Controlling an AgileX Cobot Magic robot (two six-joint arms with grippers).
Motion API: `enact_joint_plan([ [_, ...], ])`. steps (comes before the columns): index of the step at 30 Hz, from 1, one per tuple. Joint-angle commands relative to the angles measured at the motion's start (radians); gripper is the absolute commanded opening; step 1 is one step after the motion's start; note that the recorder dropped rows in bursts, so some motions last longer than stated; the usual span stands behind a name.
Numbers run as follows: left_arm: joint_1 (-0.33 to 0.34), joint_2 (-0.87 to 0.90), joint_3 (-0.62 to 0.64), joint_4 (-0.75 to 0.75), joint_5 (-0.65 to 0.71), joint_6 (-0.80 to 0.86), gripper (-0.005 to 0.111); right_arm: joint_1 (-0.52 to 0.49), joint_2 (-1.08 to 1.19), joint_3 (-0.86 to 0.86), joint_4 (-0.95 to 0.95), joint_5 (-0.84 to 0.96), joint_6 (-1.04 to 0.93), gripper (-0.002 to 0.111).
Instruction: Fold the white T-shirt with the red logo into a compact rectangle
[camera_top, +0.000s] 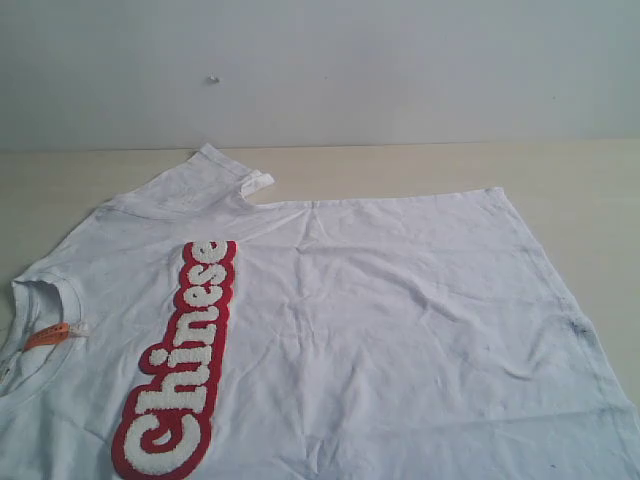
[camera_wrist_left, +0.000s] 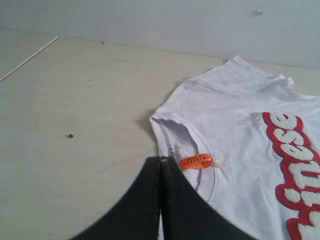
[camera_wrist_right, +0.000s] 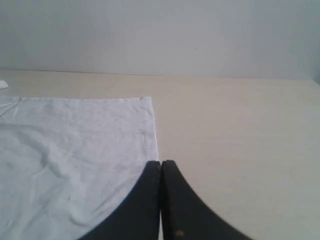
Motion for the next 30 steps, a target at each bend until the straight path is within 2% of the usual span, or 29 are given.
enact_joint_plan([
  [1, -0.006, -0.004, 0.000, -0.015, -0.075, 0.053, 0.000, -0.004, -0.004, 0.004, -0.015, -0.048, -0.005, 0.000],
  [8, -0.006, -0.004, 0.000, -0.087, -0.468, -0.086, 0.000, -0.004, -0.004, 0.004, -0.010, -0.464, 0.007, 0.000],
  [15, -0.006, -0.004, 0.000, -0.087, -0.708, -0.500, 0.000, -0.004, -0.004, 0.004, -0.004, -0.789, 0.055, 0.000],
  [20, -0.006, -0.004, -0.051, -0.005, -0.719, -0.653, 0.000, -0.004, -0.004, 0.003, -0.004, -0.992, 0.320, 0.000],
  [26, -0.006, 0.050, -0.265, 0.256, -0.632, -0.742, 0.000, -0.004, -0.004, -0.204, -0.015, -0.813, 0.458, 0.000],
  [30, -0.006, 0.196, -0.448, 0.307, -0.531, -0.735, 0.000, -0.004, 0.038, -0.367, -0.015, -0.676, 0.458, 0.000],
])
